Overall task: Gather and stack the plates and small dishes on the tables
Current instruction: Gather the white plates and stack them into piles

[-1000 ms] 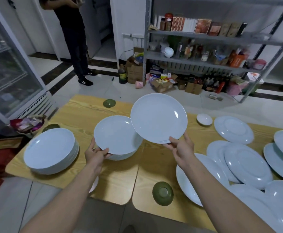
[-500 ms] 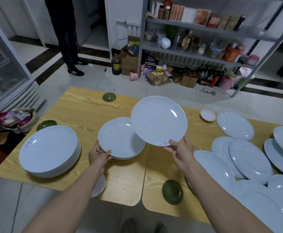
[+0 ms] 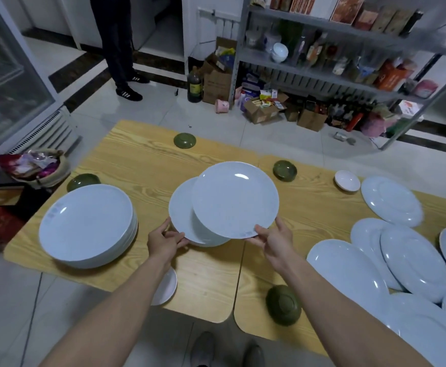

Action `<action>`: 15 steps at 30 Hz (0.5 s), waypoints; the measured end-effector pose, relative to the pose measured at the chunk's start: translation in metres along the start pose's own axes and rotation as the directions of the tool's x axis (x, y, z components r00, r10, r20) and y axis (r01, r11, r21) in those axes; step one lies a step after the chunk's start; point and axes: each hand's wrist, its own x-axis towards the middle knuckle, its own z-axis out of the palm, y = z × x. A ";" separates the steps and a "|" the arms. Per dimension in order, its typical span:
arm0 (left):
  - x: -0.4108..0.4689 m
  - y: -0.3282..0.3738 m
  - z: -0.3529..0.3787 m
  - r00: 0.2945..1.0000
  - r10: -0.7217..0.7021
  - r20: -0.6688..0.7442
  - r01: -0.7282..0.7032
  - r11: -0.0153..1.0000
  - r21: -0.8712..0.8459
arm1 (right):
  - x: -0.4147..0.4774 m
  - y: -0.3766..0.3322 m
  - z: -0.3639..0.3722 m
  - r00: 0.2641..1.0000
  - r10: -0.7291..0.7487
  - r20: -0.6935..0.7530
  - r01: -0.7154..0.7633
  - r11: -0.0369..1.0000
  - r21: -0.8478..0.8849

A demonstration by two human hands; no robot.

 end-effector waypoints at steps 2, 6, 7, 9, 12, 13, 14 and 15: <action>0.000 0.001 -0.001 1.000 -0.005 0.014 0.004 1.000 0.011 | 0.004 0.009 0.009 0.999 0.032 -0.005 -0.032 0.998 -0.047; 0.001 0.002 -0.005 0.999 -0.003 0.047 0.001 0.999 0.039 | 0.010 0.026 0.024 0.998 0.056 -0.012 -0.057 0.989 -0.133; 0.001 0.003 -0.006 0.999 -0.001 0.052 -0.001 0.999 0.046 | 0.011 0.029 0.026 0.998 0.060 -0.014 -0.061 0.987 -0.150; 0.001 0.004 -0.008 0.999 -0.001 0.048 -0.002 0.998 0.060 | 0.014 0.033 0.032 0.998 0.060 -0.033 -0.065 0.981 -0.182; 0.001 0.004 -0.012 0.999 -0.014 0.033 0.012 0.997 0.081 | 0.019 0.036 0.037 0.997 0.056 -0.055 -0.067 0.973 -0.219; 0.002 0.004 -0.015 0.999 -0.022 0.027 0.019 0.996 0.083 | 0.021 0.038 0.038 0.996 0.057 -0.064 -0.070 0.970 -0.231; 0.003 0.003 -0.017 0.999 -0.028 0.018 0.027 0.996 0.084 | 0.023 0.039 0.039 0.996 0.055 -0.077 -0.073 0.966 -0.248; 0.004 0.002 -0.019 0.999 -0.035 0.008 0.034 0.995 0.091 | 0.025 0.039 0.040 0.994 0.048 -0.101 -0.074 0.959 -0.274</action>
